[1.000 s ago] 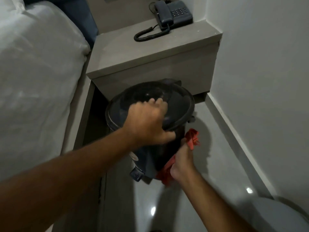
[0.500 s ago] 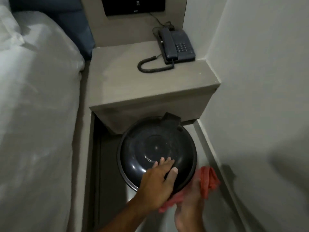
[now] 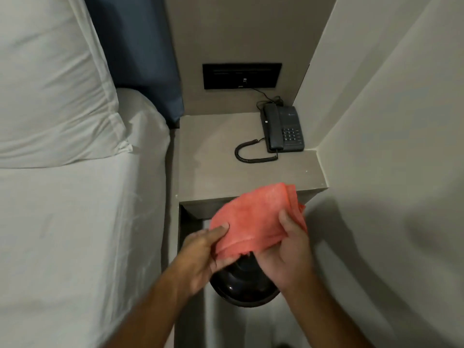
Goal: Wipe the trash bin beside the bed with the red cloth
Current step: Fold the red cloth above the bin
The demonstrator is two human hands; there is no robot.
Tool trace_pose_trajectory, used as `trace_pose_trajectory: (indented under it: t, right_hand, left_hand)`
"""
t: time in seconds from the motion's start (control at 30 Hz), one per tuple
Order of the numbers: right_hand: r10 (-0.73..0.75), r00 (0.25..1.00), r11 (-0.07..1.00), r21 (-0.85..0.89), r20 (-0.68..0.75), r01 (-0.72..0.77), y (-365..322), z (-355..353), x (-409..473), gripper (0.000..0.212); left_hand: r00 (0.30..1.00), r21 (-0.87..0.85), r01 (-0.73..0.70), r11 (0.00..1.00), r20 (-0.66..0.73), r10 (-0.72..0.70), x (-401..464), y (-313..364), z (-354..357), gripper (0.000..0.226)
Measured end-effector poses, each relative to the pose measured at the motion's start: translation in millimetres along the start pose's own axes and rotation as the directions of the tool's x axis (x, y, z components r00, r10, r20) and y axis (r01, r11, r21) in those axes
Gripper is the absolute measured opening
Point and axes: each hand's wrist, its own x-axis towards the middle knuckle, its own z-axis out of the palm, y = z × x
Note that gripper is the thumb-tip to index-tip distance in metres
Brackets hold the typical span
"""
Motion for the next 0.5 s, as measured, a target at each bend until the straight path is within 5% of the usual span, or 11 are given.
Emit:
trace_pose_trajectory:
  t: [0.07, 0.27, 0.5]
  right_hand:
    - [0.036, 0.997, 0.998, -0.061, 0.066, -0.032, -7, 1, 24, 0.036]
    - [-0.127, 0.973, 0.788, -0.615, -0.191, -0.018, -33, 2, 99, 0.025]
    - [-0.020, 0.967, 0.601, -0.776, -0.253, -0.190, -53, 3, 179, 0.038]
  left_hand:
    - [0.996, 0.039, -0.087, 0.995, -0.009, 0.088, 4, 24, 1, 0.050]
    - [0.927, 0.285, -0.280, 0.917, -0.166, 0.335, 45, 66, 20, 0.052]
    - [0.812, 0.428, -0.341, 0.837, -0.315, 0.492, 120, 87, 40, 0.051]
